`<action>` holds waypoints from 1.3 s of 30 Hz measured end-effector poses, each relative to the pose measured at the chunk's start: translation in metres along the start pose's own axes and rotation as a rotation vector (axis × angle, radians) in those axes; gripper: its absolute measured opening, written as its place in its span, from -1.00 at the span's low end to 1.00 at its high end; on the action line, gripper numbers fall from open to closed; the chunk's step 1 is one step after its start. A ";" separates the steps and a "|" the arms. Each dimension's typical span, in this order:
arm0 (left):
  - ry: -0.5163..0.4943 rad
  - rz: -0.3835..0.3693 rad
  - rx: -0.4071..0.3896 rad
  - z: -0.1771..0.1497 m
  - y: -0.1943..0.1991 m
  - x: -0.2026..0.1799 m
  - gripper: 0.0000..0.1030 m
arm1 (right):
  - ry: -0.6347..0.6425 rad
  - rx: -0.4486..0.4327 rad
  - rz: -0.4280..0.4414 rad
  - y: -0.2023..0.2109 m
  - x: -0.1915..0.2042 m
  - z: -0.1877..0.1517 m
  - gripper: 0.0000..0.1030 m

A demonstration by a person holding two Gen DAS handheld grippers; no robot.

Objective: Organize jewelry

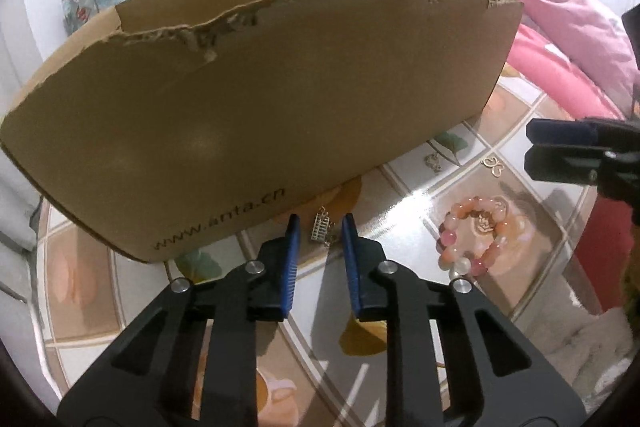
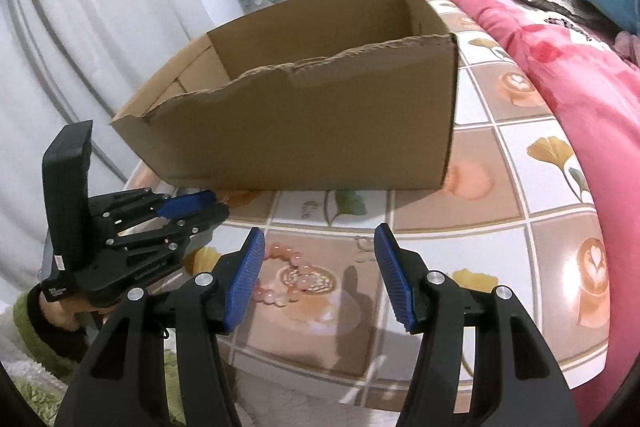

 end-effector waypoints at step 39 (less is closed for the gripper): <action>-0.028 0.016 -0.015 -0.002 0.001 0.001 -0.96 | 0.142 0.057 -0.182 -0.031 0.003 -0.007 -1.00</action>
Point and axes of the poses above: each gripper's, at about its wrist camera, not at the fingertips, and y roughly against the way its jaws point, x to its left, z to its top, the point moved 1 cm from there along -y, roughly the way its jaws point, and after that the axes turned 9 degrees about -z, right-handed, at the moved point
